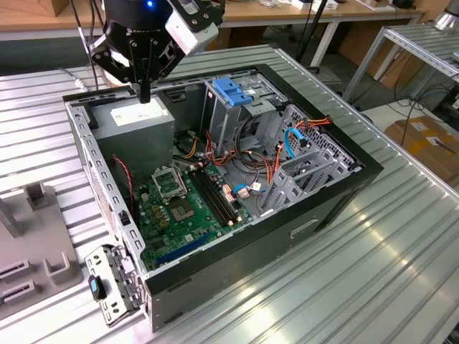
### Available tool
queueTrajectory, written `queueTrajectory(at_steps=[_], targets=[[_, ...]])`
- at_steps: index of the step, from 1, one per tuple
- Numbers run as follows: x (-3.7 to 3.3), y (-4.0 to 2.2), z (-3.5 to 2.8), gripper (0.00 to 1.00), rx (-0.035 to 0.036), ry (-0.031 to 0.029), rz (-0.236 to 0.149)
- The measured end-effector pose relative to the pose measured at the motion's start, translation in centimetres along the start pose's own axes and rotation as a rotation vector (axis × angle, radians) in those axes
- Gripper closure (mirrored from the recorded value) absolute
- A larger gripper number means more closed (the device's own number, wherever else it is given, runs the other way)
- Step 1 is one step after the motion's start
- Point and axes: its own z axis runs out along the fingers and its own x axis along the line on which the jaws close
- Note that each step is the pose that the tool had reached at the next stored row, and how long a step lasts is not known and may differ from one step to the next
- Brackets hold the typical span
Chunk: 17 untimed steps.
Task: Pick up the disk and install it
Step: 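Reach for the disk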
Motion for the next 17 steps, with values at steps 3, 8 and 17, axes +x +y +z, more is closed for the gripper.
queueTrajectory(at_steps=[3,8,17], targets=[[0.27,-0.03,0.00,0.89,-0.0001,0.0000,0.000],[1.51,-0.12,-0.02,0.89,0.0000,0.0000,0.000],[2.82,-0.22,-0.03,0.89,0.0001,0.0001,0.000]])
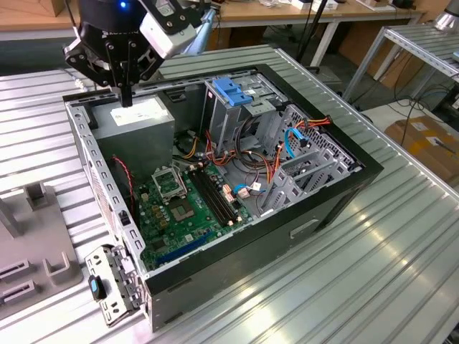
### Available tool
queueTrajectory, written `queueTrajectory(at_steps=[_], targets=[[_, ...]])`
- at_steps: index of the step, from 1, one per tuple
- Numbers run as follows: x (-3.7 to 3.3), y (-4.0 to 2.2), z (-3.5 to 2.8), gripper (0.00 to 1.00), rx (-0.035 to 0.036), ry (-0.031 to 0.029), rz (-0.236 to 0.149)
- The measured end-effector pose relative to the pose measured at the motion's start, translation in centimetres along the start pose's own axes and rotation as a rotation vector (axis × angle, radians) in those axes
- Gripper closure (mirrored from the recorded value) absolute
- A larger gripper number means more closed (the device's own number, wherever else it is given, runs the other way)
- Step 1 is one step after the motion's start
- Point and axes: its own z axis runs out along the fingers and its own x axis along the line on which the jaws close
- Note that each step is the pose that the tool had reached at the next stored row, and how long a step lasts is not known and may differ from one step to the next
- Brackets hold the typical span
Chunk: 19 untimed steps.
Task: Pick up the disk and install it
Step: 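Reach for the disk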
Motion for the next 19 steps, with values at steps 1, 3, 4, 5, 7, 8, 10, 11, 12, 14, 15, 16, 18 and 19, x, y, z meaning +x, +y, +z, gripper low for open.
queueTrajectory(at_steps=[1,3,4,5,7,8,10,11,12,14,15,16,18,19], targets=[[0.10,-0.01,0.01,0.89,-0.0001,-0.0001,0.000],[0.33,-0.03,0.01,0.89,-0.0001,0.0000,0.000],[0.42,-0.03,0.01,0.89,0.0000,0.0000,0.000],[0.60,-0.05,0.01,0.89,0.0000,0.0000,0.000],[0.89,-0.07,0.01,0.89,0.0000,0.0000,0.000],[1.04,-0.08,0.01,0.89,-0.0001,0.0000,0.000],[1.33,-0.10,0.01,0.89,-0.0001,-0.0001,0.000],[1.42,-0.11,0.00,0.89,-0.0001,-0.0001,0.000],[1.51,-0.11,0.00,0.89,-0.0001,-0.0001,0.000],[1.56,-0.12,-0.01,0.89,0.0000,0.0000,0.000],[1.58,-0.12,0.00,0.89,-0.0001,-0.0001,0.000],[1.60,-0.12,0.00,0.89,-0.0001,0.0000,0.000],[1.62,-0.12,0.00,0.89,-0.0001,0.0000,0.000],[1.63,-0.12,0.00,0.89,0.0000,0.0000,0.000]])
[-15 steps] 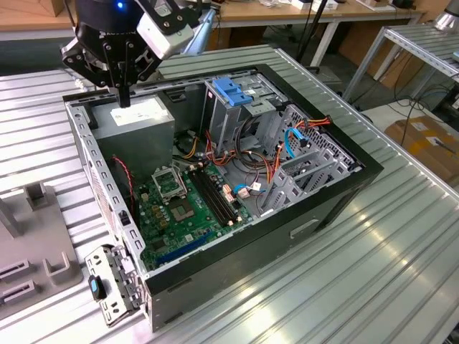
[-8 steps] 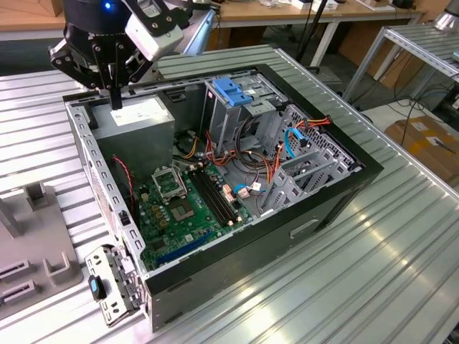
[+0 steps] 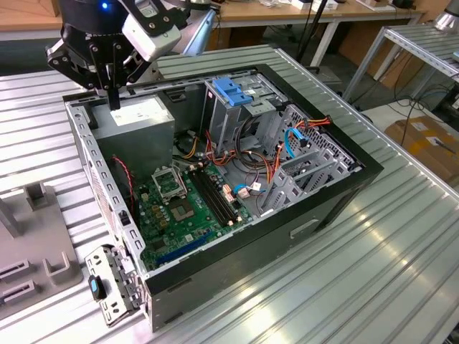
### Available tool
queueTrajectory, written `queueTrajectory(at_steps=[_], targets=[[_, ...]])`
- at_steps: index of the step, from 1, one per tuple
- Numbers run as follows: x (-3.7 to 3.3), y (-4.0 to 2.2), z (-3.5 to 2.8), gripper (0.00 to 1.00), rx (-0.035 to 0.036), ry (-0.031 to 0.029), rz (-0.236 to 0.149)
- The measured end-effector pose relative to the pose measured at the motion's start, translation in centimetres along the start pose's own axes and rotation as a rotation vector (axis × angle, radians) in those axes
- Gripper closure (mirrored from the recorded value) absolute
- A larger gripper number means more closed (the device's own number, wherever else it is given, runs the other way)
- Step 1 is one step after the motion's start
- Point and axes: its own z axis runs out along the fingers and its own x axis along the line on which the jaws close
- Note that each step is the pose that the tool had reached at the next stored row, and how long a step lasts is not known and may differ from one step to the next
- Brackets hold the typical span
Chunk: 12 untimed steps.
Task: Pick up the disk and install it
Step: 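Reach for the disk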
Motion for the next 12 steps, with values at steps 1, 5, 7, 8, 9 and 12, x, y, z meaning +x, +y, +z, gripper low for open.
queueTrajectory(at_steps=[1,5,7,8,9,12], targets=[[0.03,0.00,0.00,0.89,0.0000,0.0000,0.000],[0.05,0.00,0.00,0.89,0.0000,0.0000,0.000],[0.07,-0.01,0.00,0.89,0.0000,0.0000,0.000],[0.08,-0.01,0.00,0.89,0.0000,0.0000,0.000],[0.09,-0.01,0.00,0.89,0.0000,0.0000,0.000],[0.26,-0.03,0.00,0.89,0.0000,-0.0001,0.000]])
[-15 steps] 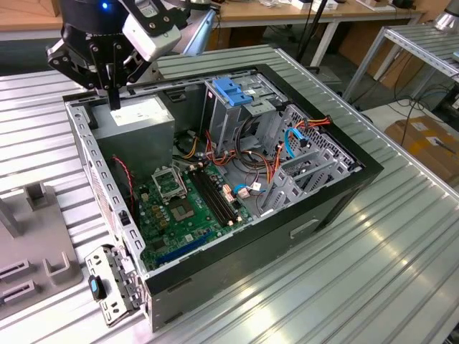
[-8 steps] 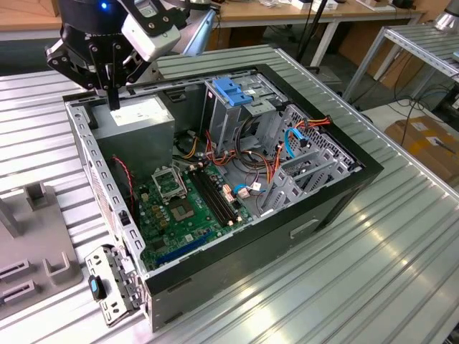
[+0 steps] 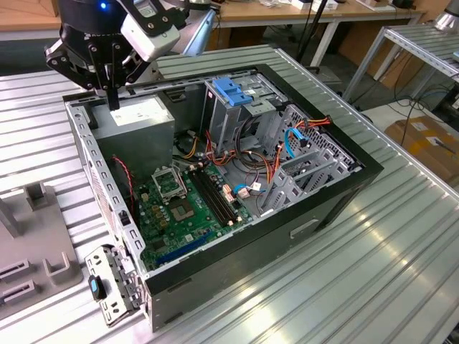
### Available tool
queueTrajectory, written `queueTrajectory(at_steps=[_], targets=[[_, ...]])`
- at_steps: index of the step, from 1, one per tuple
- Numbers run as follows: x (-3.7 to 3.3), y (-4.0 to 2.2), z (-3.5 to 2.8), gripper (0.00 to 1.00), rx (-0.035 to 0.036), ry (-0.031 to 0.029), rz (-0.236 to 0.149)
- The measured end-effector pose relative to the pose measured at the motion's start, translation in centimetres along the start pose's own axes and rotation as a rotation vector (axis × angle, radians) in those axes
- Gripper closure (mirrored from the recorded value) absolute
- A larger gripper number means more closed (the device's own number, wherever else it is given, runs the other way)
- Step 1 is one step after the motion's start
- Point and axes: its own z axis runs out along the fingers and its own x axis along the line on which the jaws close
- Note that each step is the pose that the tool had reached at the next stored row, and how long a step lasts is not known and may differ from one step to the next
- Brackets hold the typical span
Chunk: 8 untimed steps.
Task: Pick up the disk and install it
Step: 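Reach for the disk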
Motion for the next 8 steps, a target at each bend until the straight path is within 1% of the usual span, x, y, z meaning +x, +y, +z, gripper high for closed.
queueTrajectory(at_steps=[8], targets=[[1.27,-0.09,0.00,0.89,0.0000,0.0001,0.000]])
